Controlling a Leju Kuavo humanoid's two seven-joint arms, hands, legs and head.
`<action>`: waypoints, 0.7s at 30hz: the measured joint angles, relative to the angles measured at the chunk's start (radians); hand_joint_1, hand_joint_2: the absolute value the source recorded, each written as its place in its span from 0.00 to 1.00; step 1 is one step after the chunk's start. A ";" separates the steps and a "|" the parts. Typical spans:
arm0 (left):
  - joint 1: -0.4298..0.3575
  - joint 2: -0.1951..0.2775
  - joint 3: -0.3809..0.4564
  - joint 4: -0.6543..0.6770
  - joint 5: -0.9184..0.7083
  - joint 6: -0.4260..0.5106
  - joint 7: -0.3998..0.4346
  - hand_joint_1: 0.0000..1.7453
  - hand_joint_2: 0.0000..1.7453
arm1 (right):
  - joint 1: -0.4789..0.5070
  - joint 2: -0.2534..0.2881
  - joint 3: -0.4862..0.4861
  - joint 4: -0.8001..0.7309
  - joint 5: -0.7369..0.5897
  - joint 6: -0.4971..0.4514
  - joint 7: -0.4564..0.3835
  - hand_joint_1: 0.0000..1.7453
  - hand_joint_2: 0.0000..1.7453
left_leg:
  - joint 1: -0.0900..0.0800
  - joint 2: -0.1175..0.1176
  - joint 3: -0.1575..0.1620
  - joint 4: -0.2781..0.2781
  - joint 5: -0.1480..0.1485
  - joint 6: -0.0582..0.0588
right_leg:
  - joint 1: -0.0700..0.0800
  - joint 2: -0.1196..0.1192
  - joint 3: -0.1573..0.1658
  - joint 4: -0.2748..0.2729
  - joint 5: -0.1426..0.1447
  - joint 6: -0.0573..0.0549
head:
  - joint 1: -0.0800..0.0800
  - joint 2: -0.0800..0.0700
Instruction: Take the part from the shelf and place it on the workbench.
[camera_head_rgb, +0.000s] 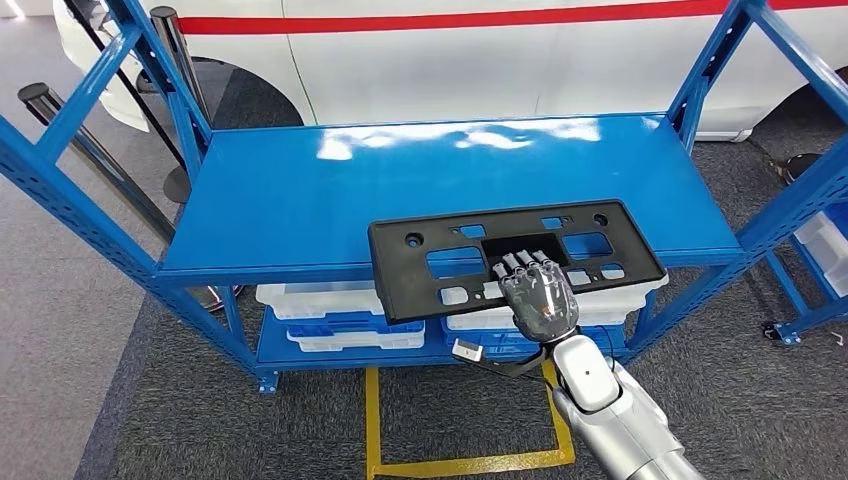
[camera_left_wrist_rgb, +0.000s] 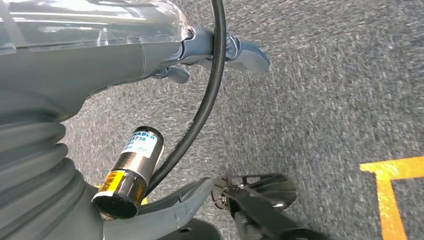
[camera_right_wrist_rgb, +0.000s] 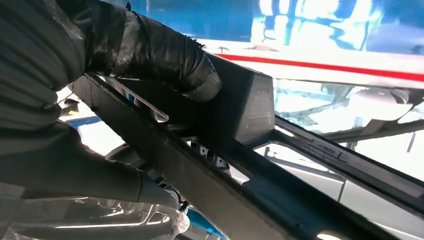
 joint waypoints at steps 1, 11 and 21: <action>-0.002 0.002 0.000 0.000 -0.001 0.002 0.000 0.00 1.00 | -0.001 -0.001 -0.001 -0.007 0.000 0.000 -0.001 0.99 1.00 | -0.004 0.000 0.044 -0.066 0.008 0.007 | 0.001 0.000 -0.004 0.000 0.006 0.003 | 0.000 0.000; -0.001 0.006 0.000 0.000 -0.010 0.012 0.001 0.00 1.00 | 0.007 -0.008 -0.031 -0.070 0.000 -0.001 -0.013 0.99 1.00 | -0.005 0.012 0.016 -0.163 0.094 0.040 | -0.010 0.001 -0.071 0.227 -0.159 0.053 | 0.001 0.000; 0.000 0.005 0.000 0.000 -0.027 0.021 0.006 0.00 1.00 | 0.011 -0.015 -0.038 -0.097 0.000 -0.003 0.019 0.99 1.00 | -0.005 0.010 -0.078 -0.121 0.145 -0.007 | -0.010 0.001 0.123 -0.020 -0.087 0.019 | 0.000 0.000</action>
